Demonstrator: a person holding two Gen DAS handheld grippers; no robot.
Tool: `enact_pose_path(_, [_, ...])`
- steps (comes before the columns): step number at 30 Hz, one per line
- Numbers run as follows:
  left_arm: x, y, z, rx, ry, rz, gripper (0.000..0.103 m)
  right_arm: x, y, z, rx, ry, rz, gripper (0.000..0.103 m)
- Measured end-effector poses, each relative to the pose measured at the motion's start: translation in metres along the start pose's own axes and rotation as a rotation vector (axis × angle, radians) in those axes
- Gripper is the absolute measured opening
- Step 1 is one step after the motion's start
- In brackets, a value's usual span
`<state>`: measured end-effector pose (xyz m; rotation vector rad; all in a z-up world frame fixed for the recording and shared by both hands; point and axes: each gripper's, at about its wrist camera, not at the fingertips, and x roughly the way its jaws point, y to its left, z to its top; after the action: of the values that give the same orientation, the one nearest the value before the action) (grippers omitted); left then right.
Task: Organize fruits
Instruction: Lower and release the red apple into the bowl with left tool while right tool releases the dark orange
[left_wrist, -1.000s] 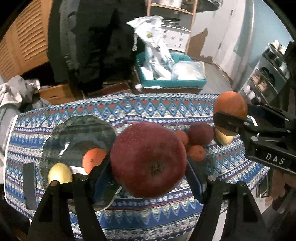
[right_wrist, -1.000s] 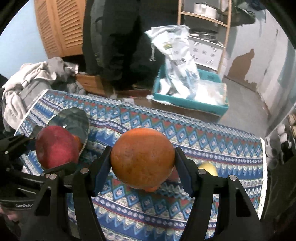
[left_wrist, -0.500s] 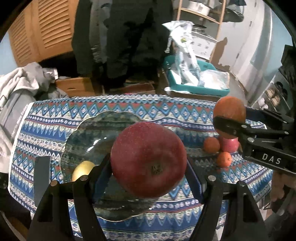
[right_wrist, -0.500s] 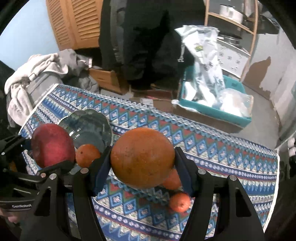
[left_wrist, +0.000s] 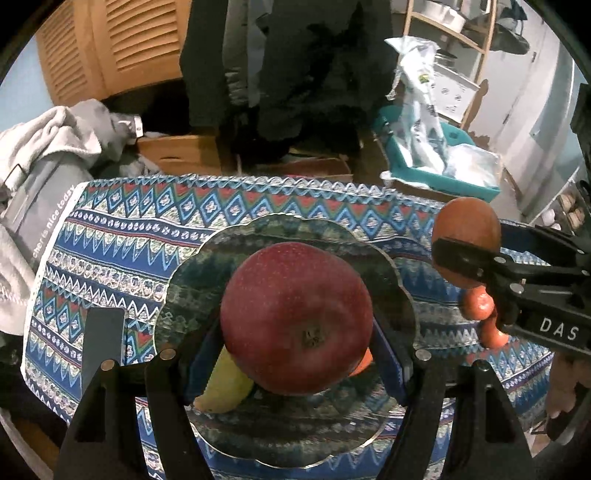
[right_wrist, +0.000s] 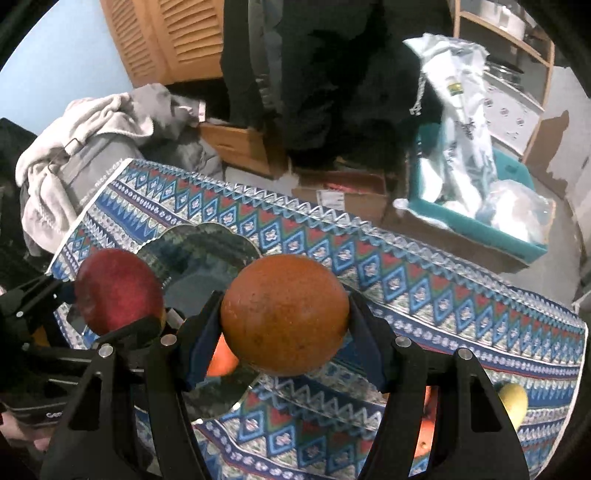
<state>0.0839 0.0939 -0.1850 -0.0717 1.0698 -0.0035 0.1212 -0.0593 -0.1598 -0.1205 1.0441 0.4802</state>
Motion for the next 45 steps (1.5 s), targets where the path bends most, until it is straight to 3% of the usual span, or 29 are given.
enact_pose_path(25, [0.058, 0.049, 0.002, -0.062, 0.097, 0.048, 0.076, 0.081, 0.041, 0.014, -0.037, 0.121, 0.026, 0.066])
enact_pose_path(45, [0.076, 0.043, -0.003, -0.052, 0.170, 0.025, 0.076, 0.100, 0.037, 0.010, 0.043, 0.185, 0.097, 0.068])
